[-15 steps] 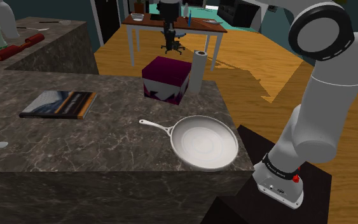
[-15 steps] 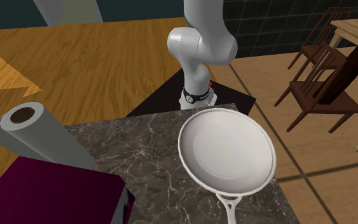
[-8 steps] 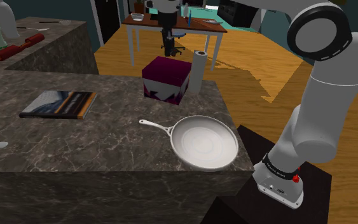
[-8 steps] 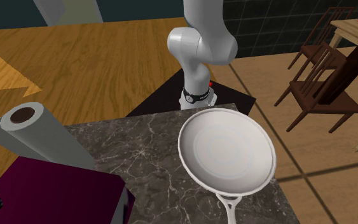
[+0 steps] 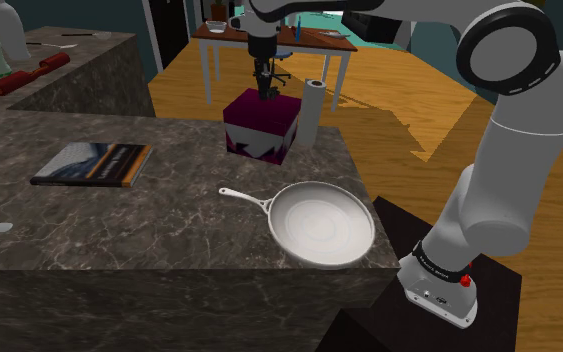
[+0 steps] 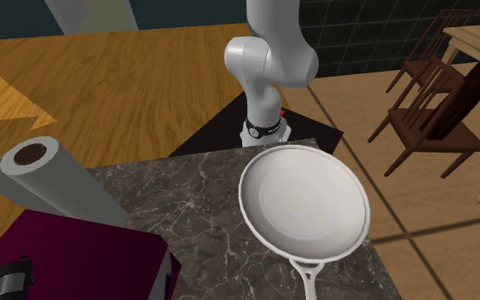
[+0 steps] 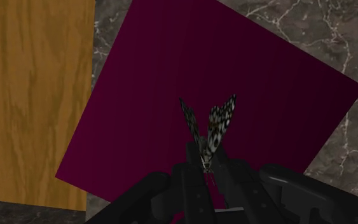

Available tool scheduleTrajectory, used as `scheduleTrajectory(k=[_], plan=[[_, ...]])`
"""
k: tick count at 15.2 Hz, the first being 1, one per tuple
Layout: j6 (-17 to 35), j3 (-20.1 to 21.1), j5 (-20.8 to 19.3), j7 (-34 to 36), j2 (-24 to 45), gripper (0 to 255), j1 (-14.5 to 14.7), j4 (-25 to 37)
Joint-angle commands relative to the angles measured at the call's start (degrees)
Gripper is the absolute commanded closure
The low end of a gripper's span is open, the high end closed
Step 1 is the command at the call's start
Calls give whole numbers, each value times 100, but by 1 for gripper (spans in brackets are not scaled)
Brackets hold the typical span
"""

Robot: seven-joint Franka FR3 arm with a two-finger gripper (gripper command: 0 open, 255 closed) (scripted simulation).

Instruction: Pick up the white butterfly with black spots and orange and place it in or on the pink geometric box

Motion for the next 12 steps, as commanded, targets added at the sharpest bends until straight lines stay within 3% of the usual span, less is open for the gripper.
scheduleTrajectory(k=[1, 6, 7, 12], plan=[[18, 0, 0, 1, -1, 255, 0, -17], [17, 0, 0, 1, 0, 255, 0, -16], [17, 0, 0, 1, 0, 0, 0, -16], [17, 0, 0, 1, 0, 0, 0, -15]])
